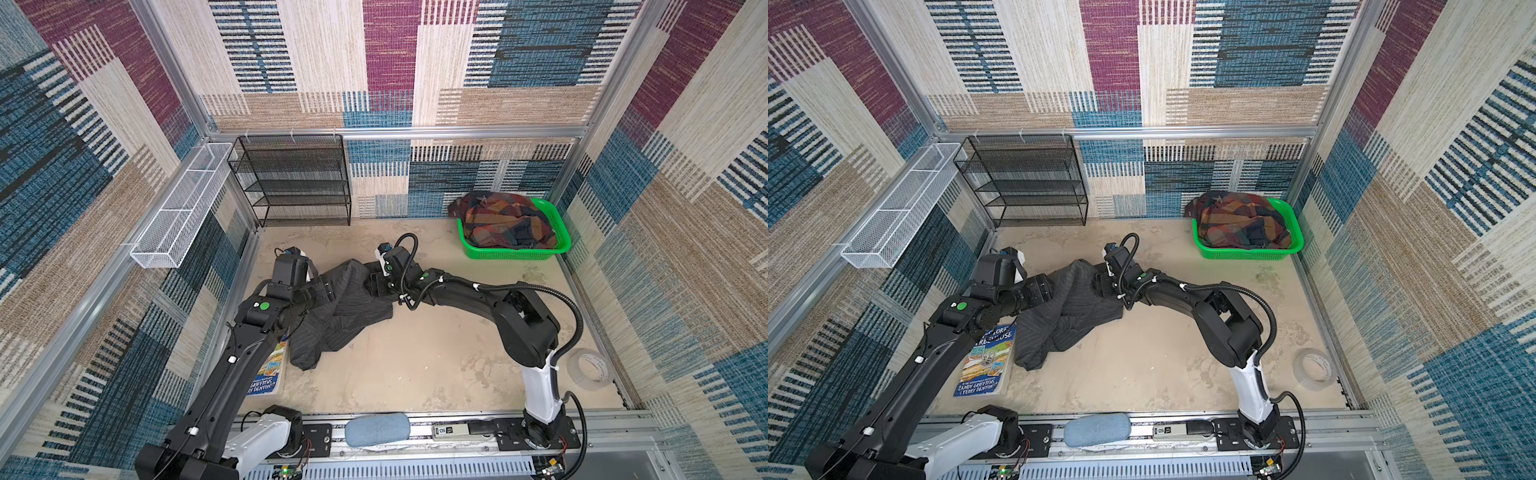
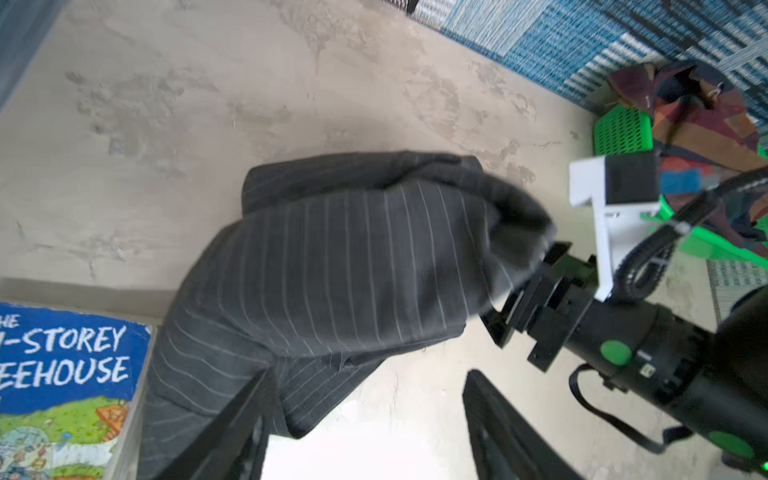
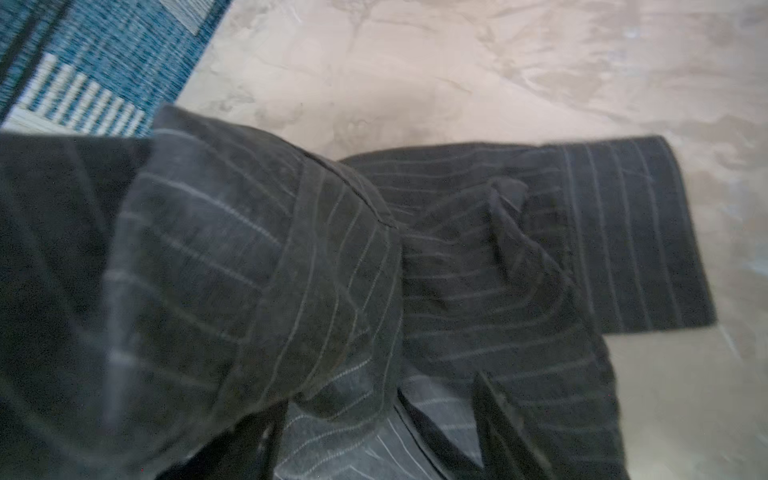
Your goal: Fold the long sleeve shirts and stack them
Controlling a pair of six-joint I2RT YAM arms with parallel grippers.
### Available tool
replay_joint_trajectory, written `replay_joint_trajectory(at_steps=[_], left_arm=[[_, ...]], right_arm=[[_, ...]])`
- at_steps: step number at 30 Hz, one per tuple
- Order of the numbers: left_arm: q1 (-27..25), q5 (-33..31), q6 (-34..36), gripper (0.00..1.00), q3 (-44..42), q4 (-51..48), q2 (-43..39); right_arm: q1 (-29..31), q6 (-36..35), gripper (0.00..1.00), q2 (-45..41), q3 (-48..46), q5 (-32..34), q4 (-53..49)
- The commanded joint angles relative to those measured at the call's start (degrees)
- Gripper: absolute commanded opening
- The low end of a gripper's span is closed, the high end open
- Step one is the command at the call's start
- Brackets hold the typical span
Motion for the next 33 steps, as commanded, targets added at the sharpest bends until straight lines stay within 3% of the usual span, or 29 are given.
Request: replay_joint_trajectory(at_steps=[1, 5, 10, 13, 15, 23, 27, 33], left_arm=[[0.07, 2.65, -2.78, 0.74, -1.80, -0.13, 0.30], [-0.02, 4.21, -2.78, 0.74, -3.01, 0.84, 1.20], [0.02, 2.26, -1.52, 0.75, -2.59, 3.73, 4.21], [0.07, -0.02, -1.02, 0.75, -0.56, 4.41, 7.83], [0.22, -2.12, -1.26, 0.73, 0.40, 4.73, 9.45], [1.90, -5.01, -0.64, 0.72, 1.90, 4.50, 6.51], [2.87, -4.88, -0.50, 0.72, 2.34, 3.10, 4.23], [3.39, -3.94, -1.42, 0.72, 0.69, 2.96, 0.98]], right_arm=[[0.08, -2.29, 0.62, 2.86, 4.24, -5.08, 2.58], [0.07, -4.67, 0.41, 6.08, 11.86, -8.59, 2.19], [0.04, -7.11, 0.42, 14.46, 28.85, -8.72, -4.62], [-0.41, -6.12, 0.47, 21.98, 43.27, -5.60, -14.67], [-0.43, -4.49, 0.51, 23.32, 46.70, -2.33, -19.08], [1.72, 5.92, 0.61, -1.97, 10.11, 3.25, -3.25], [4.70, 10.92, 0.61, -7.38, 2.29, 2.46, -0.65], [7.71, 19.93, 0.60, -7.28, -3.55, 0.90, 7.02]])
